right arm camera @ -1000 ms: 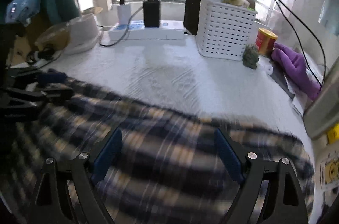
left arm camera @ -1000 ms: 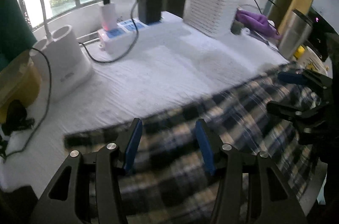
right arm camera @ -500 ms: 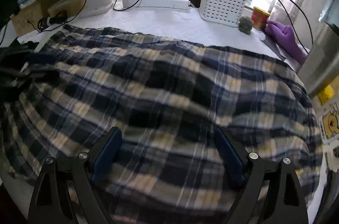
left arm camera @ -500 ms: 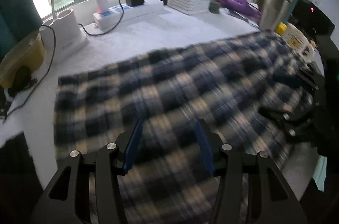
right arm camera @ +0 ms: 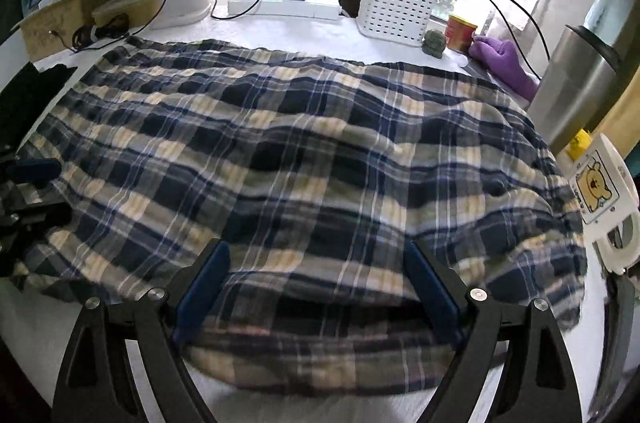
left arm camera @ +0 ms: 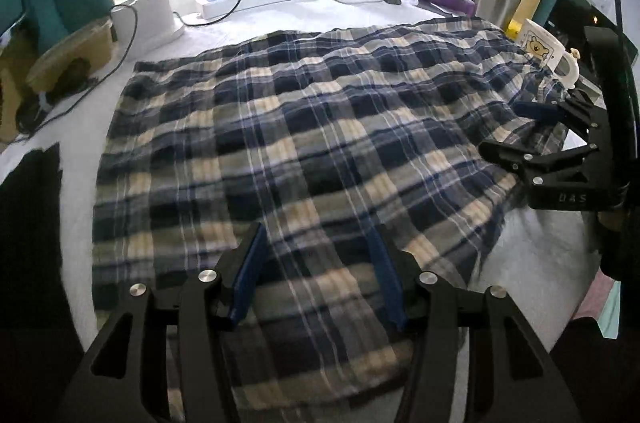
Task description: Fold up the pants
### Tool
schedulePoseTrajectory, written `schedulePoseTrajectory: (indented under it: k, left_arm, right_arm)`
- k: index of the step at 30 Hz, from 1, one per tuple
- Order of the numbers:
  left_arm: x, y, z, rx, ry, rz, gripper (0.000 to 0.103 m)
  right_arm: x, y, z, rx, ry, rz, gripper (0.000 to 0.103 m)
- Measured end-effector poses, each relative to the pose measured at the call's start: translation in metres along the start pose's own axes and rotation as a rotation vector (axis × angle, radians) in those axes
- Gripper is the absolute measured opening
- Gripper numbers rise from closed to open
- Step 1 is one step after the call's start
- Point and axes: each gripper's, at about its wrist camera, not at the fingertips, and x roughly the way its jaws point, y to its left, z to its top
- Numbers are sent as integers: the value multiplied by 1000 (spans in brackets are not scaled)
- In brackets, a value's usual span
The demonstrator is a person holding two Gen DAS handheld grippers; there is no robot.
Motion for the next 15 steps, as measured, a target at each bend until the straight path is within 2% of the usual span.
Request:
schedulePoseTrajectory:
  k: [6, 15]
  left_arm:
    - [-8, -9, -17, 29, -30, 59, 54]
    - [-14, -13, -30, 27, -50, 78, 56]
  right_arm:
    - [-10, 1, -14, 16, -19, -8, 90]
    - [-18, -2, -30, 60, -42, 6, 90]
